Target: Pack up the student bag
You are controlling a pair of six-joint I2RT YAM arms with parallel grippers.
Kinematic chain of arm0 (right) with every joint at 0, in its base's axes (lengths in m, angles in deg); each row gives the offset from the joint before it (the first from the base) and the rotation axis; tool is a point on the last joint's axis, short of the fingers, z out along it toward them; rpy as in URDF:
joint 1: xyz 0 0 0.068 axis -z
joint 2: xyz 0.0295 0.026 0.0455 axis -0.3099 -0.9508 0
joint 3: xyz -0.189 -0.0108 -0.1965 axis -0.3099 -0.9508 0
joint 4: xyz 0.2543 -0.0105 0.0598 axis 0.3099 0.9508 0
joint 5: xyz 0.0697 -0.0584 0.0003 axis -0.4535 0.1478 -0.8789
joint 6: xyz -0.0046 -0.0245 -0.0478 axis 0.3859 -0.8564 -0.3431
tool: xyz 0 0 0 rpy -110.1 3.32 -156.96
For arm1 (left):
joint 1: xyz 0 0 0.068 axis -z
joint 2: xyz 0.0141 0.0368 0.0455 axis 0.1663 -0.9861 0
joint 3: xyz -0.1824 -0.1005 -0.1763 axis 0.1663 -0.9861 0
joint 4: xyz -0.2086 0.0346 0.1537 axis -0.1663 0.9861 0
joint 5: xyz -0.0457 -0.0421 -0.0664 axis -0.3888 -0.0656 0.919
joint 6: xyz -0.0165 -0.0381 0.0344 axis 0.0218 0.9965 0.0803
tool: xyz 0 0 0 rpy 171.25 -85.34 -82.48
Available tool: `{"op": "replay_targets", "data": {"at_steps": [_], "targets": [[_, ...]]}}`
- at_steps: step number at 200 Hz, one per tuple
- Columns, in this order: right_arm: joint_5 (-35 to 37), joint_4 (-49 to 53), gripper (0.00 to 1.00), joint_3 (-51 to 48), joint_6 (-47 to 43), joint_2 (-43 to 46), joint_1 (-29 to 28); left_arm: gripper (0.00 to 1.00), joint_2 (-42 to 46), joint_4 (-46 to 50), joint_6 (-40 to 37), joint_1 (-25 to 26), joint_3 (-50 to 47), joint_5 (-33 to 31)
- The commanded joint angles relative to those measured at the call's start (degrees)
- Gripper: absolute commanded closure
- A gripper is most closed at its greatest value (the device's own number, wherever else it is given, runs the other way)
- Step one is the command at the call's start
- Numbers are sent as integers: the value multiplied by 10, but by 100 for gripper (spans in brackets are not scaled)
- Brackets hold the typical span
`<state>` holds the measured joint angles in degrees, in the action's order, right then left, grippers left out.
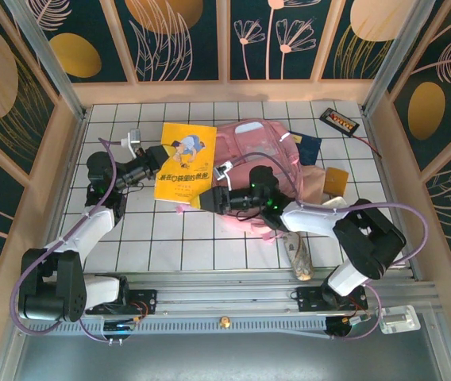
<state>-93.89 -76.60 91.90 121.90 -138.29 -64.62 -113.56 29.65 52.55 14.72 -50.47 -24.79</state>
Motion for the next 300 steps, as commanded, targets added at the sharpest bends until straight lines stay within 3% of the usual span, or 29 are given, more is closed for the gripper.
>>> {"op": "replay_targets", "data": {"at_steps": [1,44,102,140,167,196,204,220,239,242,245,251,255,257,282,300], "targets": [[0,-57,1,36,2,-6,-7,100,9,-64,11,3,2,-4],[18,-66,1,37,-21,29,3,100,13,-34,-12,3,-11,1],[43,17,3,38,-76,93,15,100,12,50,-82,4,2,-6],[57,92,3,63,-98,88,25,100,9,19,-73,5,0,6],[70,143,10,100,-113,57,32,100,14,5,-67,8,-2,20],[83,147,43,119,-104,37,38,100,15,19,-77,10,-6,20],[89,148,59,121,-103,35,39,100,15,25,-81,10,-6,18],[105,165,100,122,-107,35,42,100,10,32,-87,10,-1,18],[134,197,100,117,-119,48,49,100,5,77,-119,10,13,12],[139,202,100,115,-121,50,50,98,5,90,-131,10,17,10],[145,207,100,112,-121,54,53,86,5,102,-136,11,19,7],[158,217,100,106,-123,61,58,46,5,131,-157,12,26,0],[167,224,100,101,-123,68,62,9,5,155,-176,13,33,-7],[173,228,100,99,-123,71,65,3,6,169,-186,14,37,-13],[268,333,100,76,-150,139,97,1,2,402,-354,53,111,-155],[389,486,100,82,-183,194,115,1,-22,467,-421,103,145,-254]]}}
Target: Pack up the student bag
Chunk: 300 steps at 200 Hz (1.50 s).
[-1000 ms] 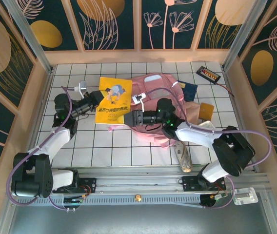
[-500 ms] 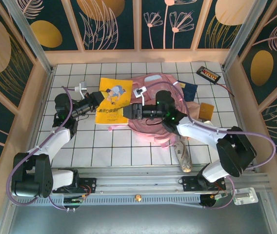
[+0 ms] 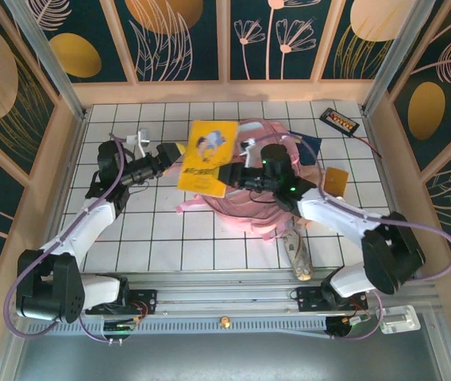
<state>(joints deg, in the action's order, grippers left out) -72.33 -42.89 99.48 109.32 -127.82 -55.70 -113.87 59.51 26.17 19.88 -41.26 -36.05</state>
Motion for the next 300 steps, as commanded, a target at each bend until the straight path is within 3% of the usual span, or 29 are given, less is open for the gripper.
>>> {"op": "replay_targets", "data": {"at_steps": [1,19,52,84,116,150,214,234,259,300], "targets": [[181,153,100,7,-58,93,27,1,-21,170,-160,54,54,-146],[285,282,100,13,-72,142,56,1,-57,197,-211,113,81,-234],[388,422,100,-13,-98,246,119,1,-170,265,-336,245,178,-403],[384,498,100,-41,-119,330,190,1,-258,297,-422,330,272,-485],[363,527,100,-64,-130,382,243,1,-372,365,-510,395,389,-522],[331,525,100,-71,-137,399,268,2,-449,417,-548,416,464,-520],[310,511,100,-75,-137,397,273,8,-512,436,-552,417,508,-500],[310,511,100,-80,-137,398,274,1,-490,420,-534,417,499,-454],[310,507,100,-84,-138,398,274,1,-440,397,-521,417,465,-387],[295,495,100,-92,-135,394,274,2,-423,400,-524,417,448,-367]]}}
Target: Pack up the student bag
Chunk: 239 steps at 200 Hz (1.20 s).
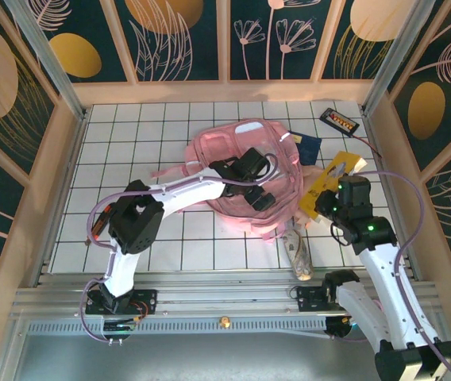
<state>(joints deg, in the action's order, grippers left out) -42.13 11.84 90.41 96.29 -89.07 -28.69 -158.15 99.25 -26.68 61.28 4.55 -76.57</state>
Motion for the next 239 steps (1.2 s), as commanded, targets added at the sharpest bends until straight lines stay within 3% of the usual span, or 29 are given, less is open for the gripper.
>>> {"op": "replay_targets", "data": {"at_steps": [1,31,54,78,91,107,123,156,190,239], "targets": [[-6,-52,100,-2,-5,6,4,2,19,2,4,3,-11,38],[-6,-54,100,-2,-4,7,5,4,-11,16,-4,3,-1,22],[-7,-54,100,0,-5,10,4,9,-60,48,-7,4,34,-60],[-27,-56,100,0,-3,11,4,23,-111,76,-6,3,82,-109],[-32,-57,100,-1,-1,12,5,43,-125,82,-4,3,101,-102],[-42,-56,100,0,3,14,5,80,-120,82,6,3,109,-89],[-53,-54,100,4,6,14,5,100,-95,82,19,3,106,-83],[-87,-52,100,16,17,15,5,100,0,55,56,-11,86,-50],[-167,-83,100,17,56,11,4,100,61,72,80,-35,118,-32],[-310,-265,100,-50,154,-40,4,100,94,66,112,-62,131,-2]]}}
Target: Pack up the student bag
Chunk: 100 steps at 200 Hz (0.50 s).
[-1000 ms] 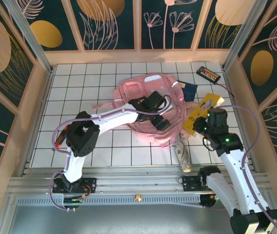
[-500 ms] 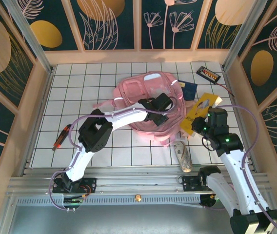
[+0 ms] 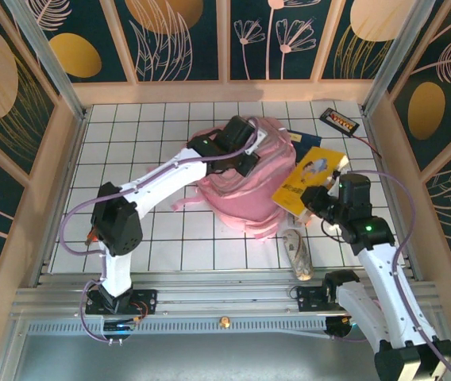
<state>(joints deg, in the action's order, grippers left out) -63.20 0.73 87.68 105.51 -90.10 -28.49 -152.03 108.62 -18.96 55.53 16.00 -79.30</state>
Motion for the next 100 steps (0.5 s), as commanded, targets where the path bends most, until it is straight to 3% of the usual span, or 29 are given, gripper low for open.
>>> {"op": "replay_targets", "data": {"at_steps": [1,33,50,100], "targets": [[-101,-159,100,-25,64,-32,1,100,33,-28,36,-4,16,26],[-120,-303,100,-68,126,-96,-17,100,41,-58,62,-14,14,65],[-100,-387,100,-75,151,-146,-55,100,41,-63,67,-16,17,72],[-59,-546,100,15,154,-386,-157,100,55,-87,87,-37,-19,64]]}}
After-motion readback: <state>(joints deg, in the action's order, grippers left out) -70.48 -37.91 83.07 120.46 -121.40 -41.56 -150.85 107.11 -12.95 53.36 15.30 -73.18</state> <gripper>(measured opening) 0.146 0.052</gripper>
